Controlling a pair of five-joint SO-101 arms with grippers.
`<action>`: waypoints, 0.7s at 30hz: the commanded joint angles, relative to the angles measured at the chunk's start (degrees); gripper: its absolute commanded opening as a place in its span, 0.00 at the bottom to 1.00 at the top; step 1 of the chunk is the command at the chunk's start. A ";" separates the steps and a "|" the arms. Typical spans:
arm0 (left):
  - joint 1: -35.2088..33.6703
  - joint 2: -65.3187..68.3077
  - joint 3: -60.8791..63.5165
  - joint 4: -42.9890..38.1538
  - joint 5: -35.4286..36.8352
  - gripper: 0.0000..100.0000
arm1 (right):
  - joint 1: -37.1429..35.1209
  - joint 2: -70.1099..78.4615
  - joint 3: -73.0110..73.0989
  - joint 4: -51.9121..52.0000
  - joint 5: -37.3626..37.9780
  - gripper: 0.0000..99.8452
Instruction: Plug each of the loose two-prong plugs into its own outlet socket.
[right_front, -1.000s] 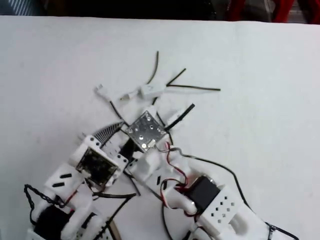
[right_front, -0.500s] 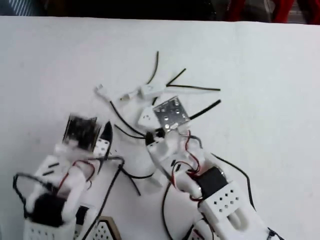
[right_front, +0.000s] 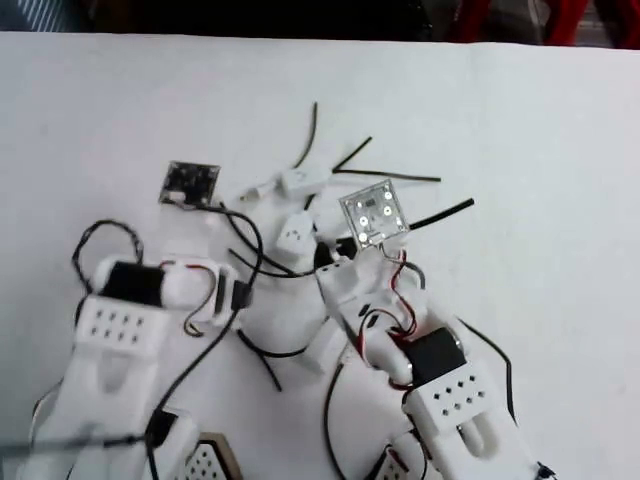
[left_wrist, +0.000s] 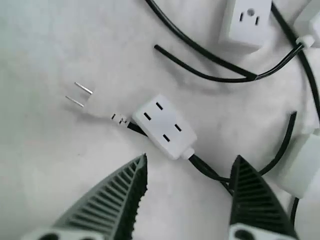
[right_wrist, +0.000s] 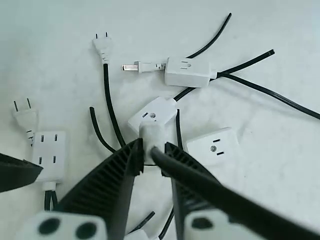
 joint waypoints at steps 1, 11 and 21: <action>-0.40 7.52 -2.90 -0.70 1.05 0.27 | 0.66 0.13 -0.35 -1.10 -0.70 0.02; -0.66 21.32 -2.37 -5.98 1.23 0.28 | 0.66 0.13 -0.35 -0.75 -0.70 0.02; -2.33 30.81 -2.90 -12.66 0.79 0.22 | 0.66 0.13 0.79 -1.10 -0.70 0.02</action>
